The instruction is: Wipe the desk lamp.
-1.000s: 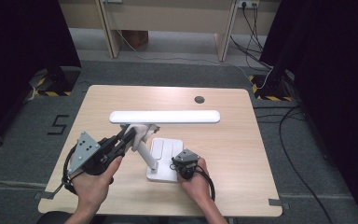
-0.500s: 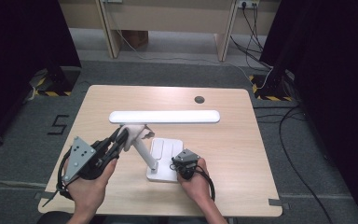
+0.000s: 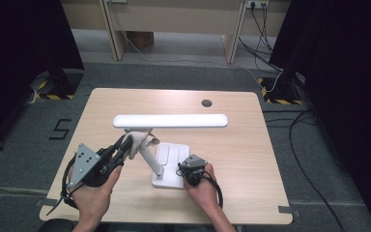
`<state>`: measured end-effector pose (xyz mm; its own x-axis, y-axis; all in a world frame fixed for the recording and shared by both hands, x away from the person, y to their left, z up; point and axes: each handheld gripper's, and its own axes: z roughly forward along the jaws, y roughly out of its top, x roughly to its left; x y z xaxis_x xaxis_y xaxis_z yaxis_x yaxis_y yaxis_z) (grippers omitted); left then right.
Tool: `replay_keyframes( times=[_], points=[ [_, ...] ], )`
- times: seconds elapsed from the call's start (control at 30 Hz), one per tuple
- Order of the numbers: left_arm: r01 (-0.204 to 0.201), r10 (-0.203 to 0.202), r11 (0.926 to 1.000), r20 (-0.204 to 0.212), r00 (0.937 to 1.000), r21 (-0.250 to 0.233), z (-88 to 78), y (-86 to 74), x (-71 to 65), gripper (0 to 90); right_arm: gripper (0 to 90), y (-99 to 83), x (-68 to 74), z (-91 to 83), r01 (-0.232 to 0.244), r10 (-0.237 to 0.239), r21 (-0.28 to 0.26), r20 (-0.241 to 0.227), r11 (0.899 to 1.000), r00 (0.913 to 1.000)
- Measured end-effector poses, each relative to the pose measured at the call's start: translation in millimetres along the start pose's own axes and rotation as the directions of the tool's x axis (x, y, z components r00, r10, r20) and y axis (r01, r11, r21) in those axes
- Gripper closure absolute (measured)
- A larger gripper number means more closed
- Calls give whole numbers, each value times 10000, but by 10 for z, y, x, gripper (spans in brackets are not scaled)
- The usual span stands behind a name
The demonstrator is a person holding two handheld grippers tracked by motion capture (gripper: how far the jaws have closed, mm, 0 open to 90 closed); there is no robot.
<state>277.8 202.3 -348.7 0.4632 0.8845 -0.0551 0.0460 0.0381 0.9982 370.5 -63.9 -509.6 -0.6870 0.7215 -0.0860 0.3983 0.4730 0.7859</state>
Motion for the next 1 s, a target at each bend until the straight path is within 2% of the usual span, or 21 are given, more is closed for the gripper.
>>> replay_keyframes(
  times=[0.53,1.0],
  points=[
    [128,-128,9999,-35,9999,104,3,-68,13,824,900,1,-2,1,-29,29,3,-39,10000,10000],
    [350,-350,9983,-8,9994,459,38,-230,-20,824,900,5,1,0,-13,13,48,-41,10000,10000]
  ],
)
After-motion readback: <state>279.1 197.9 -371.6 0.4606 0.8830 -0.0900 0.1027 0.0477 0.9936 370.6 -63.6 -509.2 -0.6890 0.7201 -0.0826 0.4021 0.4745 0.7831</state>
